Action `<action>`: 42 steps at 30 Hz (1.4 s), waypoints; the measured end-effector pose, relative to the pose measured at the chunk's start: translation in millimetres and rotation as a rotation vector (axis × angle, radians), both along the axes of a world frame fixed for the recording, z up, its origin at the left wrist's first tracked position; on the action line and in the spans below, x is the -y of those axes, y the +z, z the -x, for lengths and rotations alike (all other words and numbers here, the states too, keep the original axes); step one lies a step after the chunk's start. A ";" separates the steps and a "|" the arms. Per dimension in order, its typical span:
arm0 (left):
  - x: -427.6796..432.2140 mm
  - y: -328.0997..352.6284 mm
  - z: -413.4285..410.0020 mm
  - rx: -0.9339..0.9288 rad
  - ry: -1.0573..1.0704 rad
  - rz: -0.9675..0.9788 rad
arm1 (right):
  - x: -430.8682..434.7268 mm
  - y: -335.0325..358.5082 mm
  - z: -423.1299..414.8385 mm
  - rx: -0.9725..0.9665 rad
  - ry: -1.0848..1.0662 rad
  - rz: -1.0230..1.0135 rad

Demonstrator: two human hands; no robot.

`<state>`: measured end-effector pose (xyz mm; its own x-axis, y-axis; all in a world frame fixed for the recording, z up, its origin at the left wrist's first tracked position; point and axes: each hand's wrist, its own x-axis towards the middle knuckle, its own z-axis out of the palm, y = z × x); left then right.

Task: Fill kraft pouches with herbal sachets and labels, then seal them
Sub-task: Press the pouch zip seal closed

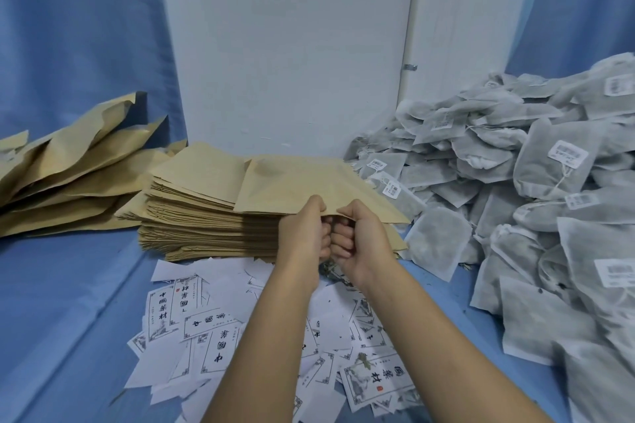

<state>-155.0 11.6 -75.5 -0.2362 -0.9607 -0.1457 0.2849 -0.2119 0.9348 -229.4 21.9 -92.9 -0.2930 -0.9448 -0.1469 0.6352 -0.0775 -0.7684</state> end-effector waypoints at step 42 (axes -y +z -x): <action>12.5 -16.4 -9.2 0.074 0.132 -0.004 | -4.5 -8.5 -10.0 -0.388 0.016 -0.107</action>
<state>-145.8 -1.0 -91.9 -0.0968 -0.9821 -0.1619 0.2407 -0.1809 0.9536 -219.4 26.4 -101.4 -0.3312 -0.9351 -0.1263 0.2970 0.0237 -0.9546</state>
